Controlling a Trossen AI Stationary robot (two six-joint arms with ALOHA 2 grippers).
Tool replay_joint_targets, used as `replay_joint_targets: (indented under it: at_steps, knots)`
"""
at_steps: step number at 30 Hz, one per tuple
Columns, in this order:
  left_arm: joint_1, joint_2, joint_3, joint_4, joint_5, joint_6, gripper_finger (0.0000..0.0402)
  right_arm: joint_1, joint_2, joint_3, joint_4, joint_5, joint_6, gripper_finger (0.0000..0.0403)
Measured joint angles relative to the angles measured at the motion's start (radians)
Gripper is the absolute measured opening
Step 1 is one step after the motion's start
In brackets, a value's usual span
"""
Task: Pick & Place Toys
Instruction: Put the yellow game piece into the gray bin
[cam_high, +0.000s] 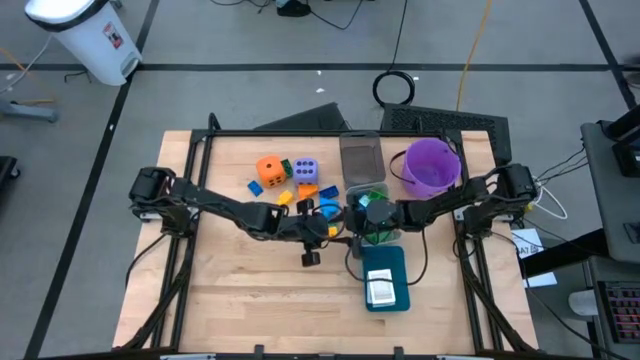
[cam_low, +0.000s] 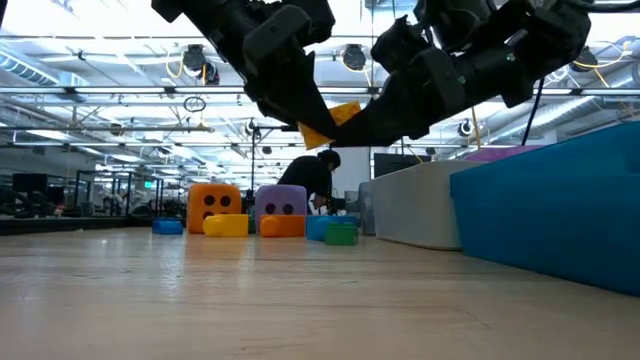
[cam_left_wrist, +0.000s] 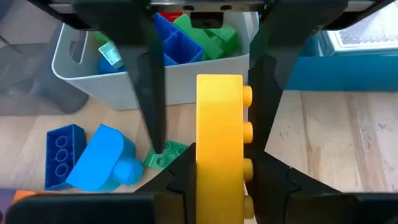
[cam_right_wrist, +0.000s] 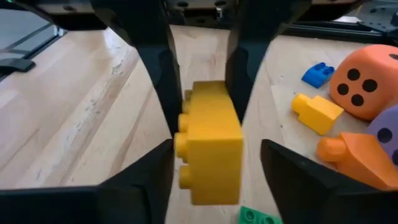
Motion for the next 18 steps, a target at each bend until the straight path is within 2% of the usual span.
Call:
replay_joint_targets:
  at_steps: [10, 14, 18]
  knots:
    - [0.0, 0.0, 0.001, -0.008, 0.001, -0.006, 0.01, -0.002, -0.007, -0.001, 0.002, -0.047, -0.018, 0.009]
    - [-0.001, 0.0, 0.001, -0.01, 0.002, -0.017, 0.0134, -0.001, -0.007, -0.001, 0.002, -0.052, -0.042, 0.0067]
    - [-0.002, 0.0, 0.0, -0.006, 0.008, -0.019, 0.0175, -0.002, -0.01, -0.002, -0.002, -0.052, -0.046, 0.0065]
